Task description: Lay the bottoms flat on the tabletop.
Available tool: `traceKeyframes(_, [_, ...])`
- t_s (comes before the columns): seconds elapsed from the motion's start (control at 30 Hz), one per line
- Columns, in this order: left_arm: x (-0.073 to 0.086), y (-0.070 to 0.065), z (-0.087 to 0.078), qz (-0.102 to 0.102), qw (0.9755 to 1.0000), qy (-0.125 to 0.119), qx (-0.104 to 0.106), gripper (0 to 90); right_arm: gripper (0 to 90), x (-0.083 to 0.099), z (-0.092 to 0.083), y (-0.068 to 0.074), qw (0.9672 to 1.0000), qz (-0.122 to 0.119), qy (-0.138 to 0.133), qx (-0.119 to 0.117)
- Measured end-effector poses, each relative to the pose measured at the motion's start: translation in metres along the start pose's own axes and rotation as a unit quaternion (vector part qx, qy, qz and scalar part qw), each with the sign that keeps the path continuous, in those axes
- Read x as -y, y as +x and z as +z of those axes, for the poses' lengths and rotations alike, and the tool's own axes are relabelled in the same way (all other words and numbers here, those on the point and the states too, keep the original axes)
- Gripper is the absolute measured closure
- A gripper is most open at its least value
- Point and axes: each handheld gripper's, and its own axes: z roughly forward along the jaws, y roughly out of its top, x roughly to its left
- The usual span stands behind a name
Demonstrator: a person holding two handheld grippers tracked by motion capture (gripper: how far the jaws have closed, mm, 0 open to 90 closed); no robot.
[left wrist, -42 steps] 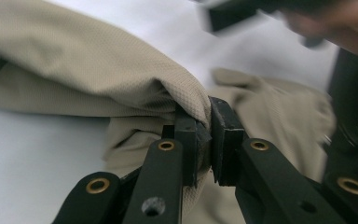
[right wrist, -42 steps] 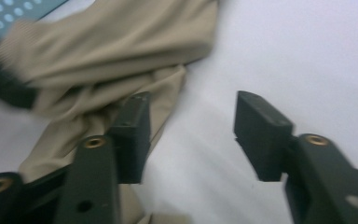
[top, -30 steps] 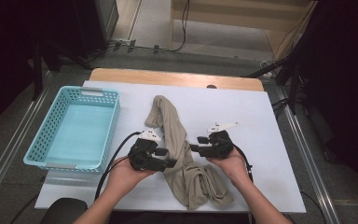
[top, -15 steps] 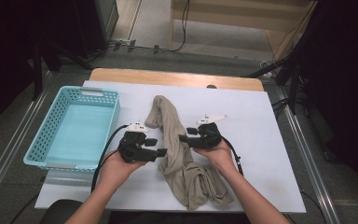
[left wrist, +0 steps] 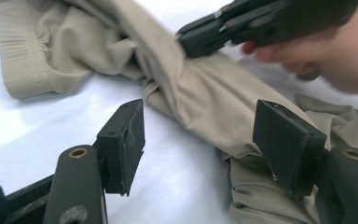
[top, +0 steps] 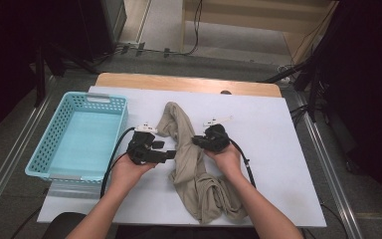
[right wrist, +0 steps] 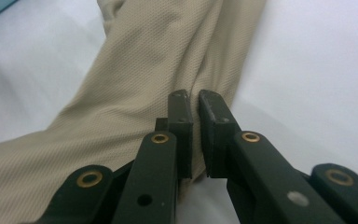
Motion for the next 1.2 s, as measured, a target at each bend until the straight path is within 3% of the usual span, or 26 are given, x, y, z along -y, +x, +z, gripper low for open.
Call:
traceKeyframes(0.1, [-0.001, 0.001, 0.002, 0.001, 1.0000, 0.000, -0.004, 34.6, 81.6, 0.002, -0.021, -0.008, 1.0000, -0.004, -0.002, 0.009])
traceKeyframes(0.3, [-0.008, 0.008, 0.010, 0.000, 0.9998, 0.011, -0.018, 34.6, 80.3, 0.023, -0.057, -0.033, 0.9996, 0.014, -0.002, 0.025])
traceKeyframes(0.37, [-0.012, 0.008, 0.014, 0.002, 0.9997, 0.013, -0.021, 35.5, 75.2, 0.032, -0.062, -0.041, 0.9992, 0.024, 0.006, 0.031])
traceKeyframes(0.4, [-0.015, 0.009, 0.016, 0.005, 0.9996, 0.012, -0.024, 35.6, 70.7, 0.035, -0.065, -0.044, 0.9987, 0.021, 0.004, 0.045])
traceKeyframes(0.47, [-0.021, 0.010, 0.020, 0.010, 0.9994, 0.012, -0.031, 36.2, 65.4, 0.036, -0.071, -0.047, 0.9984, 0.025, -0.013, 0.048])
traceKeyframes(0.57, [-0.028, 0.015, 0.028, 0.014, 0.9987, 0.009, -0.049, 36.8, 61.5, 0.032, -0.076, -0.040, 0.9981, 0.013, -0.038, 0.046])
traceKeyframes(0.67, [-0.032, 0.024, 0.038, 0.002, 0.9982, 0.014, -0.058, 38.0, 55.4, 0.026, -0.068, -0.028, 0.9988, -0.001, -0.038, 0.031])
traceKeyframes(0.83, [-0.032, 0.036, 0.056, -0.013, 0.9975, 0.026, -0.065, 42.2, 54.8, 0.023, -0.051, -0.005, 0.9997, -0.016, -0.014, -0.009])
traceKeyframes(0.97, [-0.030, 0.042, 0.069, -0.025, 0.9974, 0.040, -0.054, 57.1, 49.5, 0.028, -0.044, 0.015, 0.9990, -0.038, -0.001, -0.021])
traceKeyframes(1.0, [-0.030, 0.042, 0.070, -0.018, 0.9977, 0.036, -0.055, 61.7, 48.1, 0.030, -0.041, 0.018, 0.9989, -0.040, 0.005, -0.025])
traceKeyframes(1.07, [-0.033, 0.045, 0.072, -0.026, 0.9978, 0.041, -0.045, 64.6, 47.5, 0.035, -0.033, 0.020, 0.9981, -0.048, 0.026, -0.029])
traceKeyframes(1.1, [-0.035, 0.046, 0.071, -0.030, 0.9976, 0.047, -0.041, 65.7, 48.7, 0.038, -0.029, 0.020, 0.9976, -0.051, 0.034, -0.030])
traceKeyframes(1.13, [-0.037, 0.047, 0.070, -0.036, 0.9974, 0.050, -0.037, 66.4, 53.2, 0.040, -0.028, 0.019, 0.9980, -0.049, 0.026, -0.031])
traceKeyframes(1.2, [-0.041, 0.048, 0.064, -0.044, 0.9979, 0.036, -0.031, 66.8, 72.6, 0.040, -0.030, 0.015, 0.9978, -0.047, 0.030, -0.036])
